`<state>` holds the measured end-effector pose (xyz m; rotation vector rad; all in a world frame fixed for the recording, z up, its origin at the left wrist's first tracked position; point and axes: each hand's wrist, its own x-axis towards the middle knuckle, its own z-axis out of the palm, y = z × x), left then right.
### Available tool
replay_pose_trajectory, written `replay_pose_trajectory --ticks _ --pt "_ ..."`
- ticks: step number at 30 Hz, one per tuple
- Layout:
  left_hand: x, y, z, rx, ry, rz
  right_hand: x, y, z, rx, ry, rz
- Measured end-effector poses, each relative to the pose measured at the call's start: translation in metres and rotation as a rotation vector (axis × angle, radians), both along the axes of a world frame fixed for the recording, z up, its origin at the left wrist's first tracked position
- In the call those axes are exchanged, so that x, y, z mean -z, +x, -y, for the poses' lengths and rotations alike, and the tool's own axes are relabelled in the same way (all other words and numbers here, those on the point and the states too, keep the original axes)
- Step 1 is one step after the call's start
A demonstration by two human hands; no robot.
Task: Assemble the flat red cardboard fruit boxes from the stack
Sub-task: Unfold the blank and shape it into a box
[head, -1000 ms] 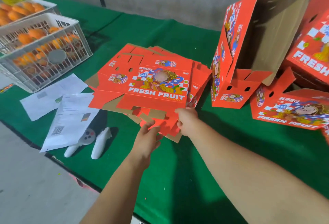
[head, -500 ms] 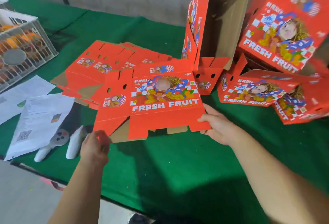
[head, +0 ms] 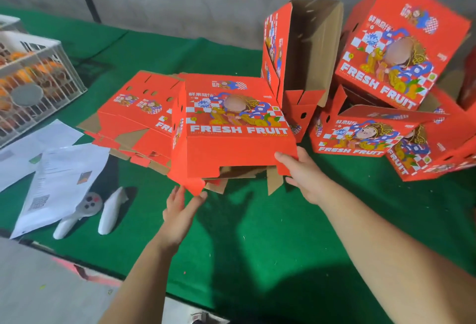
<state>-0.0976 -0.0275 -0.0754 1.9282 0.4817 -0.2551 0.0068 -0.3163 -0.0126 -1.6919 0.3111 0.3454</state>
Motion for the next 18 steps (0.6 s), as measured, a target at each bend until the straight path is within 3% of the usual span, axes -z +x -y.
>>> replay_pose_trajectory --ticks 3,8,12,16,18 --pt "-0.002 0.004 -0.005 0.082 0.070 -0.058 -0.007 0.000 0.006 0.023 -0.023 0.083" --pt "-0.005 0.017 -0.011 -0.233 0.115 0.078 -0.018 -0.001 0.021 0.017 -0.027 0.044" --pt "-0.006 0.029 -0.002 0.084 0.594 0.261 -0.032 -0.003 0.051 -0.066 -0.034 -0.043" --pt "-0.003 0.028 0.035 0.153 0.679 0.222 -0.051 -0.004 0.073 -0.080 -0.120 -0.010" --pt "-0.004 0.030 0.053 0.121 0.670 0.307 -0.057 -0.003 0.077 0.019 -0.109 0.048"
